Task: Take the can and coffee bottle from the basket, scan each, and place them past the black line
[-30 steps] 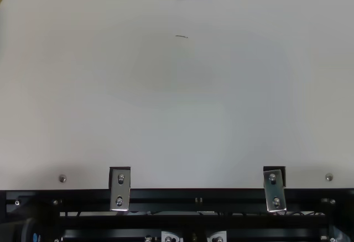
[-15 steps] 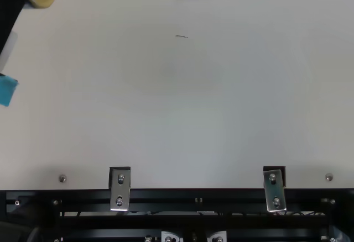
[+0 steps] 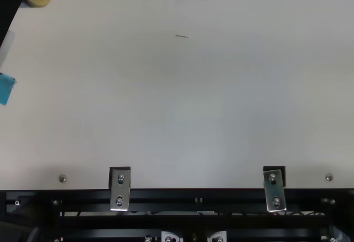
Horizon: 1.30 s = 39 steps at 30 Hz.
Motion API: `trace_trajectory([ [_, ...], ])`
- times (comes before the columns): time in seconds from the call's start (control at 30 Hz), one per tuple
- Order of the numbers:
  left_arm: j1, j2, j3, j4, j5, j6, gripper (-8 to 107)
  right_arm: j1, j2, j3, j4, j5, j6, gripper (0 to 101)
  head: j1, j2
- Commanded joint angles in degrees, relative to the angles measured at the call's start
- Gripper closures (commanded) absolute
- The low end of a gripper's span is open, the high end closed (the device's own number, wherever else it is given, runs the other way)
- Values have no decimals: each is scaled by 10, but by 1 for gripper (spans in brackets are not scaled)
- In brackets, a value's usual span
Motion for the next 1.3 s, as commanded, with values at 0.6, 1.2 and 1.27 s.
trace_trajectory([
  [0.6, -231, 109, 127, 188, -288, -109, 89, 0, 0, 0, 0, 0, 0, 0, -1, -1],
  [1.2, -211, 429, 179, 594, -612, -482, 89, 0, 0, 0, 0, 0, 0, 0, -1, -1],
  [1.27, -191, 464, 170, 631, -639, -499, 89, 0, 0, 0, 0, 0, 0, 0, -1, -1],
])
